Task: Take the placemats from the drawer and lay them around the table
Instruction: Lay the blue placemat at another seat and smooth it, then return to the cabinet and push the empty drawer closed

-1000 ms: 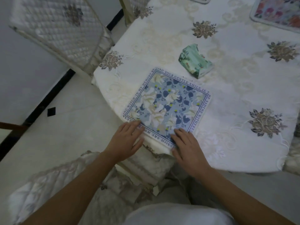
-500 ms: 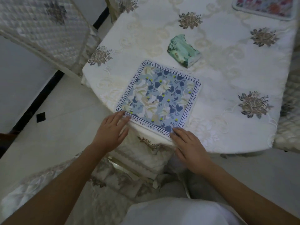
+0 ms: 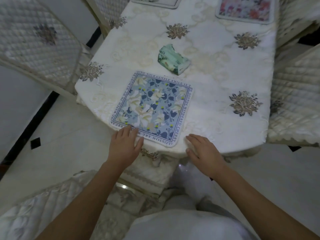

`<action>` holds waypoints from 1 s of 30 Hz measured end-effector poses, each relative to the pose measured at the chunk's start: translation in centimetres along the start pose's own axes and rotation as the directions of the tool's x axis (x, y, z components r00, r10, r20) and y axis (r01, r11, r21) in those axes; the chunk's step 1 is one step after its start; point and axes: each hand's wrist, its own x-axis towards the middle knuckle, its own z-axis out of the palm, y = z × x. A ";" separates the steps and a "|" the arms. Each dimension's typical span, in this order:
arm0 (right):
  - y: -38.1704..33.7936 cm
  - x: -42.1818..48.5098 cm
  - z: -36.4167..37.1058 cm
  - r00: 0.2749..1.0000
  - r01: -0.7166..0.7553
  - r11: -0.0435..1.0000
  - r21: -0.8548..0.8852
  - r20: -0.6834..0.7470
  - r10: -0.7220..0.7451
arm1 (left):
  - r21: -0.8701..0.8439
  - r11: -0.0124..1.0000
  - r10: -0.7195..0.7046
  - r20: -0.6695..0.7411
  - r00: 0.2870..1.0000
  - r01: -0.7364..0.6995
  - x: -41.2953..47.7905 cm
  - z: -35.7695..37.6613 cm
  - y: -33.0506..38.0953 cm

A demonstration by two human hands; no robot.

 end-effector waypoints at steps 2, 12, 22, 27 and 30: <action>1.1 -1.2 -1.8 0.998 -0.042 0.999 -0.022 -0.050 0.041 | -0.007 0.997 0.070 -0.029 0.997 -0.070 -0.7 -0.8 2.9; 7.5 -10.5 -12.6 0.931 -0.198 0.980 -0.023 -0.317 0.180 | 0.009 0.935 0.354 -0.010 0.935 -0.354 -1.8 -5.1 21.0; 13.7 -28.8 -21.9 0.652 -0.334 0.943 0.012 -0.719 0.240 | 0.116 0.745 0.664 -0.222 0.714 -0.657 -8.8 -8.3 40.7; 17.4 -33.5 -23.0 0.595 -0.513 0.859 0.001 -0.720 0.356 | 0.195 0.655 0.753 -0.241 0.612 -0.730 -9.1 -8.2 46.3; 19.6 -34.7 -21.8 0.560 -0.592 0.806 0.008 -0.715 0.419 | 0.224 0.592 0.805 -0.209 0.555 -0.774 -8.7 -7.4 49.1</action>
